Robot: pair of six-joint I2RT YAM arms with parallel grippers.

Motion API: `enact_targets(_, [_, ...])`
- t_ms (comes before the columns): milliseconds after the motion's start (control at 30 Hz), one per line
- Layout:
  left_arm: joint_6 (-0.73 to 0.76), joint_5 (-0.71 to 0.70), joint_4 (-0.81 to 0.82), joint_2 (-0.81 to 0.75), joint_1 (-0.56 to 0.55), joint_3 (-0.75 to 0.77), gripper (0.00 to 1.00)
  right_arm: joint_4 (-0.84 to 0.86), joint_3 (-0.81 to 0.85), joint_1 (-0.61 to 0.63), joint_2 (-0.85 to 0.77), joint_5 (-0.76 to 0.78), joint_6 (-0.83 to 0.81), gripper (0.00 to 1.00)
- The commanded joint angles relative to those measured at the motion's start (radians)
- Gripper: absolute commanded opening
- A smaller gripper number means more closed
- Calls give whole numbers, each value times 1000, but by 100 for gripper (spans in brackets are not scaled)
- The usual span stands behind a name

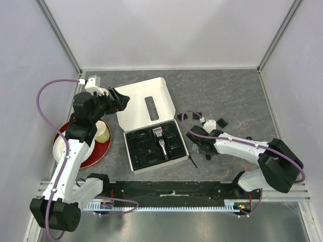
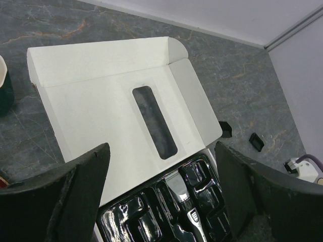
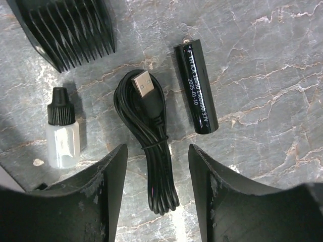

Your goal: Sort the hair-cutting tools

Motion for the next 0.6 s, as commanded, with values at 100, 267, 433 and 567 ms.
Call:
enact_targets(100, [35,6,37,-8,6,11,91,100,-20,-27,59,-35,-14,58])
enact_targets(267, [34,1,43,-19,6,5,91,114,-24,-31,87,-43,-17,44])
enact_targets(433, [29,8,48,-20,6,4,91,111,-27,-31,58,-38,-17,27])
enact_targets(567, [26,14,48,-28,6,4,91,80,-11,-30,13,-25,-15,15])
